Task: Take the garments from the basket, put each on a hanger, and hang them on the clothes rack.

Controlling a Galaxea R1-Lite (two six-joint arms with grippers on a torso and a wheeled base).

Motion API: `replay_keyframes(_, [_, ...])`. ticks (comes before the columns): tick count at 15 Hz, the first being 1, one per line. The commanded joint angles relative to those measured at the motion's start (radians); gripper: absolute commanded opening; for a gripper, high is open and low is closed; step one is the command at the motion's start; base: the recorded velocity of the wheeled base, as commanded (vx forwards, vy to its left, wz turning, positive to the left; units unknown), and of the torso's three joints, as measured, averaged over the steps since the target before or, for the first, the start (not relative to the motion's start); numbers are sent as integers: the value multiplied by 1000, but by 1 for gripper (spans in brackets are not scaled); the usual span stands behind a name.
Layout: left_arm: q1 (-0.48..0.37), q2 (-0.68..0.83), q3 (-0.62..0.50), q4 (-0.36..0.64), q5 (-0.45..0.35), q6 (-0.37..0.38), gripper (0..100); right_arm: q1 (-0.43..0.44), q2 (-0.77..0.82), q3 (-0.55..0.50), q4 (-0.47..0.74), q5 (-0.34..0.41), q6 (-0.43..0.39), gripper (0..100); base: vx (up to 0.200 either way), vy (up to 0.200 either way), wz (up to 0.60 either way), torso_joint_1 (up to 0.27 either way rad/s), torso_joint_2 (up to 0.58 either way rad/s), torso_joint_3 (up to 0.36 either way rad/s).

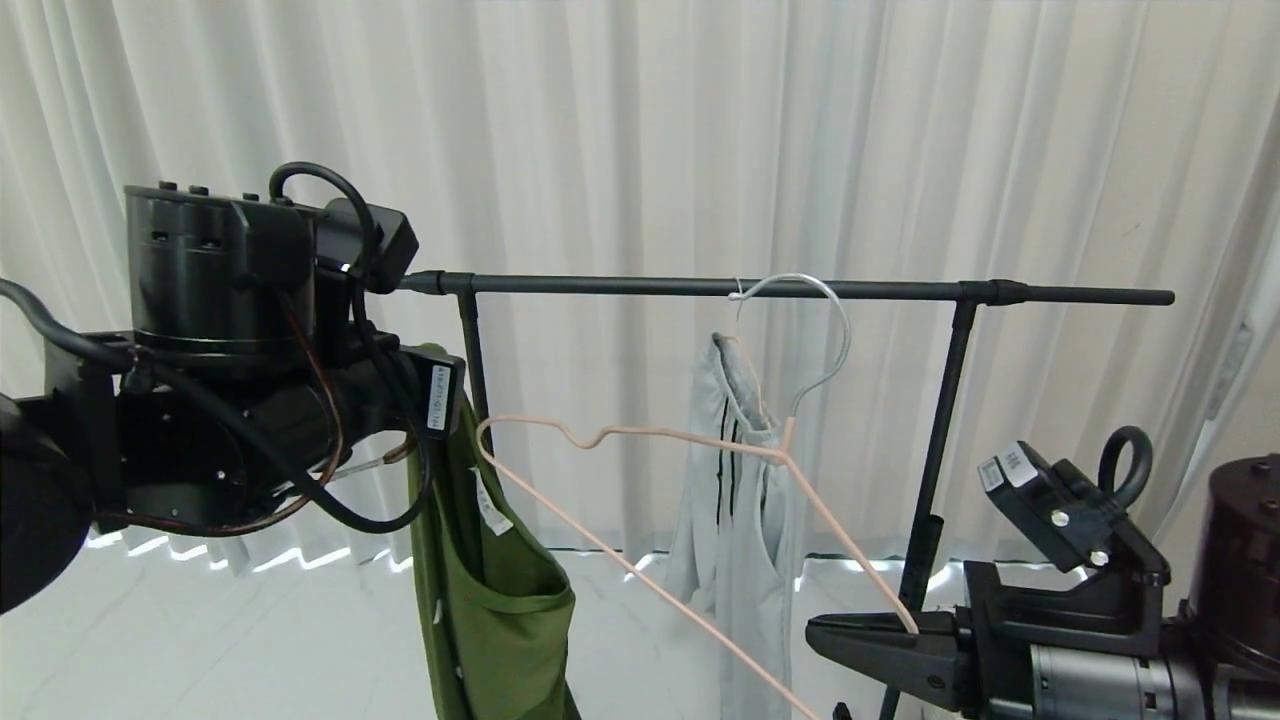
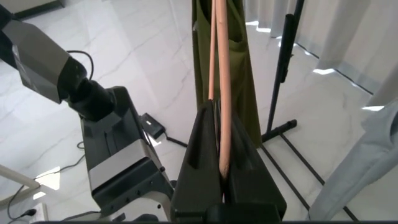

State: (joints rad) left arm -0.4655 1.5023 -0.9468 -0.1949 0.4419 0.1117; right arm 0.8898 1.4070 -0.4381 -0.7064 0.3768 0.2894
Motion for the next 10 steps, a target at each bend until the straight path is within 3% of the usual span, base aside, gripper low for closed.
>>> replay_keyframes(1, [7,15,0,0,12,0,0,20,-39,1,1,2,13,0,0,0,0,0,0,0])
replay_keyframes(10, [-41,-5,13,0,20,0,0,17,67,-50,-48,-6,22,0,0,0,0,0,0,0])
